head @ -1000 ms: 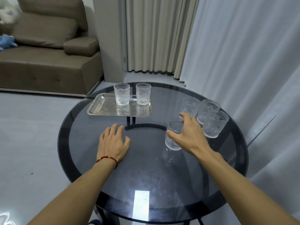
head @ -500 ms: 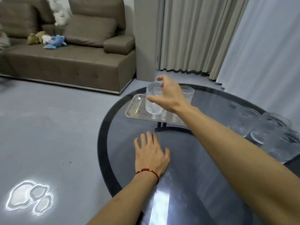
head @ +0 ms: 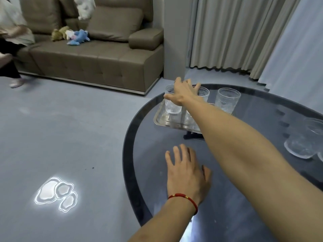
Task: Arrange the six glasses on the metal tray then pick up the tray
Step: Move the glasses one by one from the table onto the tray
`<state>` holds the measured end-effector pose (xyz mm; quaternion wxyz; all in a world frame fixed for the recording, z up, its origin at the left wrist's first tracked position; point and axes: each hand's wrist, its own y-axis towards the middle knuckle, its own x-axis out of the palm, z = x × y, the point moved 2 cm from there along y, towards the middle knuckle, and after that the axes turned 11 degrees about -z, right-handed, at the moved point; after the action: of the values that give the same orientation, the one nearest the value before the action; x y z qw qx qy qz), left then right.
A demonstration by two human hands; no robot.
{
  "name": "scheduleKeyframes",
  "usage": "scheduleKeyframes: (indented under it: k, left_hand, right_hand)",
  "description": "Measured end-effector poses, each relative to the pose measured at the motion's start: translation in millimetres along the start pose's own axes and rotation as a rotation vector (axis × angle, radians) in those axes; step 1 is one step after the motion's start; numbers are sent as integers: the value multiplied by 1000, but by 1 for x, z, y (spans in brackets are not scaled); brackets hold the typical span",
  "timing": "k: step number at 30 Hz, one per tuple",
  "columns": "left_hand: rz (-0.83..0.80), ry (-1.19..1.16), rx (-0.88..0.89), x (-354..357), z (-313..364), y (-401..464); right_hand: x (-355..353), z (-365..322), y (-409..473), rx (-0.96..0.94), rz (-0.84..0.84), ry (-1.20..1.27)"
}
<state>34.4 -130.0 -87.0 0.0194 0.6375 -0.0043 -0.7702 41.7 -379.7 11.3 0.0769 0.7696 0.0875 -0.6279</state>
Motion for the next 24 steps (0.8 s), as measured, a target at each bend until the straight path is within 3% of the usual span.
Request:
scheduleKeyframes:
  k: [5,10,14,20,24]
  left_hand:
    - [24,-15,1,3,-1,1]
    - [1,-23,-1,4,-3,2]
    - [18,-50,1,1,-3,2]
    - [39,-94,25,-1,-7,1]
    - [44,-70,60,-1,-1,-4]
  right_hand:
    - [-1,0,-8,-39,-29,-107]
    - [0,9,-67,-215,224,-44]
    - [4,44,-143,-257,309,59]
    - [6,137,-267,-68,305,-2]
    - [-9,216,-315,252,449,-9]
